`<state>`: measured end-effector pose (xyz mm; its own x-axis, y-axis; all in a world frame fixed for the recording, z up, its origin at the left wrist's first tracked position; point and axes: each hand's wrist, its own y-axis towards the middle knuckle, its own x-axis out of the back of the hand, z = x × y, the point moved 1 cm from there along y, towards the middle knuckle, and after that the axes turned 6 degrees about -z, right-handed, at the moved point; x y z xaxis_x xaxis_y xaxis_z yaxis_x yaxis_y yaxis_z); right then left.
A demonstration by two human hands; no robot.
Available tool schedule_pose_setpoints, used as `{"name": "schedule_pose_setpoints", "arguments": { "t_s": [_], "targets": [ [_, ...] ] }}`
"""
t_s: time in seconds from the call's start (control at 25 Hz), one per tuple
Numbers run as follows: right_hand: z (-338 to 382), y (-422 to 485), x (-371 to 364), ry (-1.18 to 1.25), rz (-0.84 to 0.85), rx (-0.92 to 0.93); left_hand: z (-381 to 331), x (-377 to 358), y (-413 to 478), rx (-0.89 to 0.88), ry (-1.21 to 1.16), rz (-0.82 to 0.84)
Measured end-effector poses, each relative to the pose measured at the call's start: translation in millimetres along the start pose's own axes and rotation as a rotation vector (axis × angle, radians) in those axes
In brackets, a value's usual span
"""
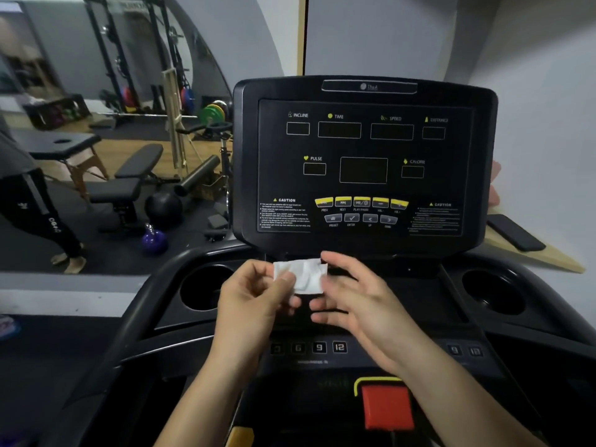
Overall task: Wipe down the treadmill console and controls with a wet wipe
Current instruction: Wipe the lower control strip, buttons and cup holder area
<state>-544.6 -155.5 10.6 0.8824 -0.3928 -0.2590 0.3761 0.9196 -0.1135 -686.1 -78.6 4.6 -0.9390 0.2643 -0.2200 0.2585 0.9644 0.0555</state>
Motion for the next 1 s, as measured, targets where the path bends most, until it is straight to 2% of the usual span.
{"name": "schedule_pose_setpoints", "arguments": {
  "t_s": [0.16, 0.24, 0.36, 0.44, 0.56, 0.72, 0.88, 1.0],
  "targets": [
    [8, 10, 31, -0.622, -0.029, 0.397, -1, -37, 5, -0.003, 0.032, 0.03],
    [18, 17, 53, -0.706, -0.114, 0.529, -1, -58, 8, -0.02, 0.061, 0.086],
    [36, 24, 81, -0.768, -0.171, 0.62, 0, -84, 12, -0.074, 0.184, 0.161],
    [44, 29, 100, -0.743, -0.17, 0.602, 2, -100, 14, -0.096, 0.265, 0.183],
    [48, 39, 125, -0.488, -0.174, 0.443, 6, -121, 12, -0.094, 0.342, 0.194],
    [43, 45, 144, -0.181, -0.138, 0.199, 18, -142, 7, 0.073, 0.235, 0.095],
    [36, 43, 156, -0.205, 0.02, 0.105, 27, -154, -2, 0.126, 0.207, 0.082],
    [28, 44, 161, -0.252, 0.061, 0.075, 30, -162, -10, 0.131, 0.261, 0.087]
  ]
}}
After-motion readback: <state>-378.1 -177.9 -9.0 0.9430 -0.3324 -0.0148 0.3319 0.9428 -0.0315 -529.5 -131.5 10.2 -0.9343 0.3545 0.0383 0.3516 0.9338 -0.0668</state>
